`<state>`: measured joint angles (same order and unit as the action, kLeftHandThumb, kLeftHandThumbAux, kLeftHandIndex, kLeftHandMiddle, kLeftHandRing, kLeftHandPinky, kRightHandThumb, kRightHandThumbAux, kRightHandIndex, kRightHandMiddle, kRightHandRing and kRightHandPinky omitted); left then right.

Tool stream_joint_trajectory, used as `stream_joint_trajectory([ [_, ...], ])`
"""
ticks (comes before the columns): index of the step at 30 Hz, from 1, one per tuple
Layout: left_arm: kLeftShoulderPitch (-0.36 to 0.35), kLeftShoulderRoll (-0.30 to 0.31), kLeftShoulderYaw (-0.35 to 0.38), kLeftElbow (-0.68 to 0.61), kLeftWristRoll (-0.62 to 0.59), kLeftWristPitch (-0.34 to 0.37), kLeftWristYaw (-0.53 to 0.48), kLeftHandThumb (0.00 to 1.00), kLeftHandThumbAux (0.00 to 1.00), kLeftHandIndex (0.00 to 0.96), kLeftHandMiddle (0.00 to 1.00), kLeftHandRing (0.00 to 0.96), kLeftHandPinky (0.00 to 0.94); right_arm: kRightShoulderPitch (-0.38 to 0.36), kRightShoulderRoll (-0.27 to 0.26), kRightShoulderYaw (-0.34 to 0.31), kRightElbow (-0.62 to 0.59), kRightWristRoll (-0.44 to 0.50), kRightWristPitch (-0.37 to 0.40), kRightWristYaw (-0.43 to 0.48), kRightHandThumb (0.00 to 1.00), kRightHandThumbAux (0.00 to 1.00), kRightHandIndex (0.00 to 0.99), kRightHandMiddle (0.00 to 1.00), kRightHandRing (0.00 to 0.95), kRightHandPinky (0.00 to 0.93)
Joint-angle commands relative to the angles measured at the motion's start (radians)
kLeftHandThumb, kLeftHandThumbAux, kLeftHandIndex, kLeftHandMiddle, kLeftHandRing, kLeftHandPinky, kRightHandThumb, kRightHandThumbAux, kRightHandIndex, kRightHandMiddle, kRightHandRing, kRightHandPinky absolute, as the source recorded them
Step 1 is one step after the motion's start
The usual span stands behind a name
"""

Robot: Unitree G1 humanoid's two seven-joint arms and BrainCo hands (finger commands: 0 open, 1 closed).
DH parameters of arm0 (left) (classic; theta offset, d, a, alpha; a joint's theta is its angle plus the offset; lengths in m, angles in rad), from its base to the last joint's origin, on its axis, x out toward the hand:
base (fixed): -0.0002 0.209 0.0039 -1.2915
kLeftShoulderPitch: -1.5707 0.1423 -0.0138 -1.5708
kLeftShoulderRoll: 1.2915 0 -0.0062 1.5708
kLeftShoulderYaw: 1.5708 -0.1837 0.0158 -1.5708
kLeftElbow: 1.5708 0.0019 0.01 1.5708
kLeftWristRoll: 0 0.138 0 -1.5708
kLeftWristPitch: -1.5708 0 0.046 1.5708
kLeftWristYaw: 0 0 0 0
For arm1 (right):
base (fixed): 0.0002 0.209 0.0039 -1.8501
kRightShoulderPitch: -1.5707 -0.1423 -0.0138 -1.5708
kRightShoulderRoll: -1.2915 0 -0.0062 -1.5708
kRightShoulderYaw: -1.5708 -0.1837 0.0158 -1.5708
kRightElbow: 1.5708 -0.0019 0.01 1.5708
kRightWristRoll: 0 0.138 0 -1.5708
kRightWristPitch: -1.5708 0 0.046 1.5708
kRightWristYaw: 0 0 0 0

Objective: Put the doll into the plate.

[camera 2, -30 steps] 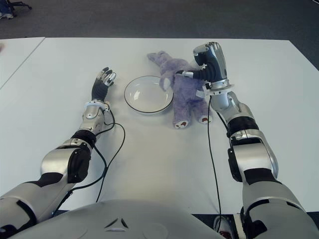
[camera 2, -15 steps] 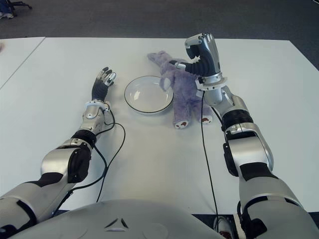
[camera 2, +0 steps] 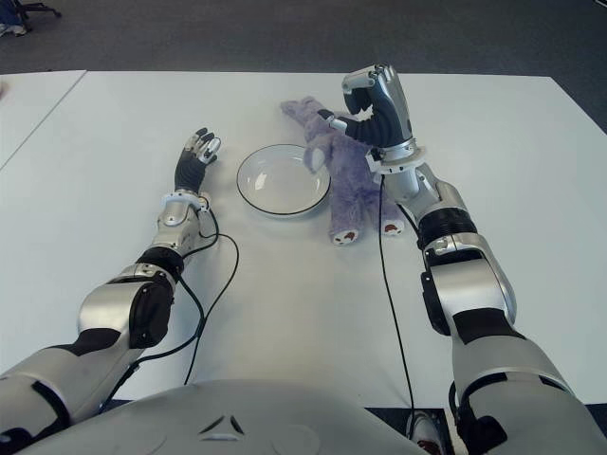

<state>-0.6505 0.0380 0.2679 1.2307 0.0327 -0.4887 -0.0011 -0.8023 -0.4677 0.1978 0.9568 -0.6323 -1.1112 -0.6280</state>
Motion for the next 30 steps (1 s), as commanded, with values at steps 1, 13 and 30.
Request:
stream_joint_trajectory([
  [1, 0.177, -0.061, 0.005, 0.13, -0.007, 0.137, -0.017, 0.0, 0.491, 0.117, 0.136, 0.132, 0.139, -0.012, 0.013, 0.014, -0.003, 0.052, -0.023, 0.098, 0.112, 0.865, 0.67, 0.761, 0.746, 0.715],
  [13, 0.178, -0.056, 0.004, 0.13, -0.007, 0.137, -0.026, 0.0, 0.501, 0.105, 0.126, 0.124, 0.131, 0.026, -0.01, 0.036, -0.01, 0.087, 0.063, 0.304, 0.003, 0.51, 0.03, 0.033, 0.031, 0.03],
  [30, 0.181, -0.052, -0.009, 0.13, 0.006, 0.134, -0.002, 0.0, 0.498, 0.108, 0.133, 0.129, 0.133, 0.069, -0.056, 0.047, -0.132, 0.04, 0.194, 0.413, 0.113, 0.391, 0.0, 0.0, 0.0, 0.0],
])
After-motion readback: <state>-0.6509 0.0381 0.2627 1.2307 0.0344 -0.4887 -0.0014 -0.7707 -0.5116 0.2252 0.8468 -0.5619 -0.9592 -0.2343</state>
